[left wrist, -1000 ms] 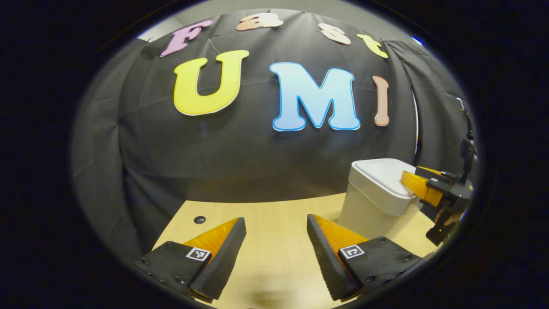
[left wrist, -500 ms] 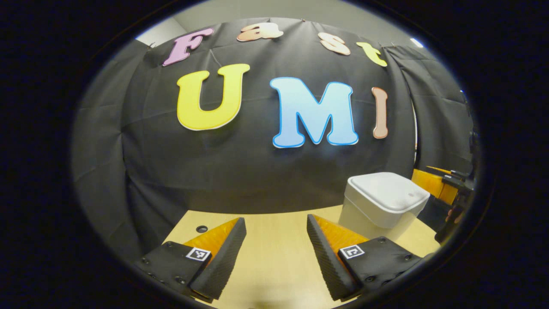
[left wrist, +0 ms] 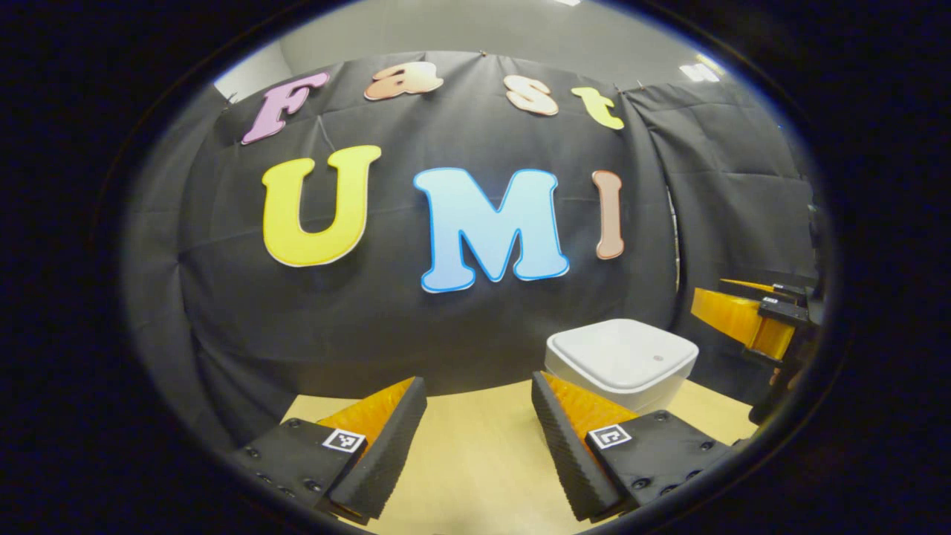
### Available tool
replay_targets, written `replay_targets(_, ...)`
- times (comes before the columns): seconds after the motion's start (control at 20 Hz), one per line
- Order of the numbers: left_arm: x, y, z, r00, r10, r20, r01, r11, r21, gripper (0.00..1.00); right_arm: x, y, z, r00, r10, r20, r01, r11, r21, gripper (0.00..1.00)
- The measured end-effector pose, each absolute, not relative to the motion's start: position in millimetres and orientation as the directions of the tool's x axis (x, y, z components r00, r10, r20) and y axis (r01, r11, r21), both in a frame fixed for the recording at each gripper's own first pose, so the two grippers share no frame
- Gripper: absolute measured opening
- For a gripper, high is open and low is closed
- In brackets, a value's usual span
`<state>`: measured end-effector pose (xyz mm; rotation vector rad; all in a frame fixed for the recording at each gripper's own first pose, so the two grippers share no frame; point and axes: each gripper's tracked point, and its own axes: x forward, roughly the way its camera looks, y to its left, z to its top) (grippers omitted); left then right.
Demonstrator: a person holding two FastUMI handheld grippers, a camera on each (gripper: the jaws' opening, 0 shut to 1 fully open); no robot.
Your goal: Press the lid of the desktop garbage bin to open it, pick up the crumpled paper on the desktop and throw it into the bin, then pick up the pop can on the desktop and drop it into the bin, and finally close the garbage bin lid.
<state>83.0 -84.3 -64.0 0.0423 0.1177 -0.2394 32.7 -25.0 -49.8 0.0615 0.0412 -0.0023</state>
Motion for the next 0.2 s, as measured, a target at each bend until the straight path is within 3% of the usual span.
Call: replay_targets(0.2, 76.9, -120.0, -54.5, 0.964, -0.244, -0.103, 0.247, 0.969, 0.018, 0.94, 24.2, -50.0, -43.3, 1.000, 0.001, -0.022, 0.000, 0.998, 0.057, 0.87)
